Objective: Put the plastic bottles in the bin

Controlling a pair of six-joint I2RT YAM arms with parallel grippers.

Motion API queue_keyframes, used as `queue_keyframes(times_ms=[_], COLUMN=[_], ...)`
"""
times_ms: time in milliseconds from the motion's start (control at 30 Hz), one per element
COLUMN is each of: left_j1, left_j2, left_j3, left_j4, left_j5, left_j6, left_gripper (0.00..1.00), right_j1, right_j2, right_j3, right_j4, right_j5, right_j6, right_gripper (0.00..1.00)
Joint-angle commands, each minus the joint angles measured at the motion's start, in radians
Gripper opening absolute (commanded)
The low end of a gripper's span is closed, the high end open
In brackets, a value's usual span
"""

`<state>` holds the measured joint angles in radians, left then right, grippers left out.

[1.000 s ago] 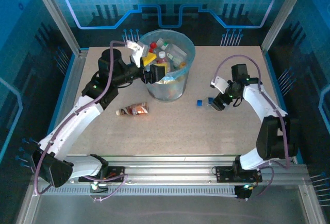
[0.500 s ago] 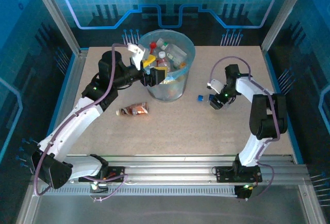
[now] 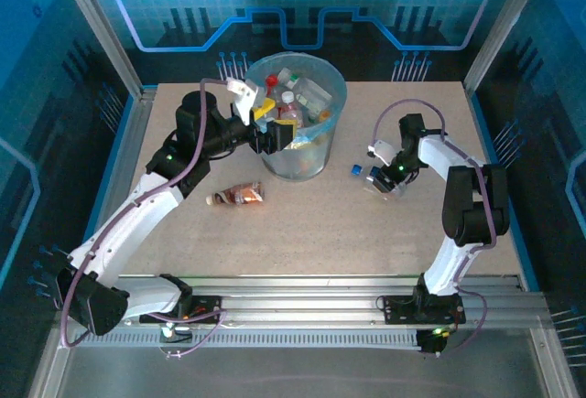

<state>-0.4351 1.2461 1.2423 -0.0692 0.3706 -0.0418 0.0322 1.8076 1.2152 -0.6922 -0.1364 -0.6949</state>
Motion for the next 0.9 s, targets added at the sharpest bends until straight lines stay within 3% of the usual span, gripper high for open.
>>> queue_keyframes(times_ms=[0, 267, 567, 700, 867], left_j1=[-0.005, -0.005, -0.005, -0.004, -0.005], left_j2=[-0.014, -0.001, 0.002, 0.012, 0.044], left_j3=[-0.013, -0.002, 0.017, 0.045, 0.092], left_j4=[0.031, 0.026, 0.011, -0.007, -0.043], left_j5=[-0.015, -0.032, -0.044, -0.052, -0.046], left_j6=[0.021, -0.006, -0.033, -0.075, -0.162], left_gripper=[0.88, 0.88, 0.88, 0.87, 0.87], right_j1=[0.010, 0.043, 0.046, 0.045, 0.045], right_j2=[0.010, 0.021, -0.008, -0.091, -0.310], right_j3=[-0.030, -0.034, -0.039, -0.074, -0.178], right_j4=[-0.026, 0.008, 0.014, 0.048, 0.158], right_j5=[0.015, 0.050, 0.025, -0.006, -0.070], right_j6=[0.026, 0.050, 0.074, 0.140, 0.316], right_gripper=[0.65, 0.72, 0.60, 0.58, 0.58])
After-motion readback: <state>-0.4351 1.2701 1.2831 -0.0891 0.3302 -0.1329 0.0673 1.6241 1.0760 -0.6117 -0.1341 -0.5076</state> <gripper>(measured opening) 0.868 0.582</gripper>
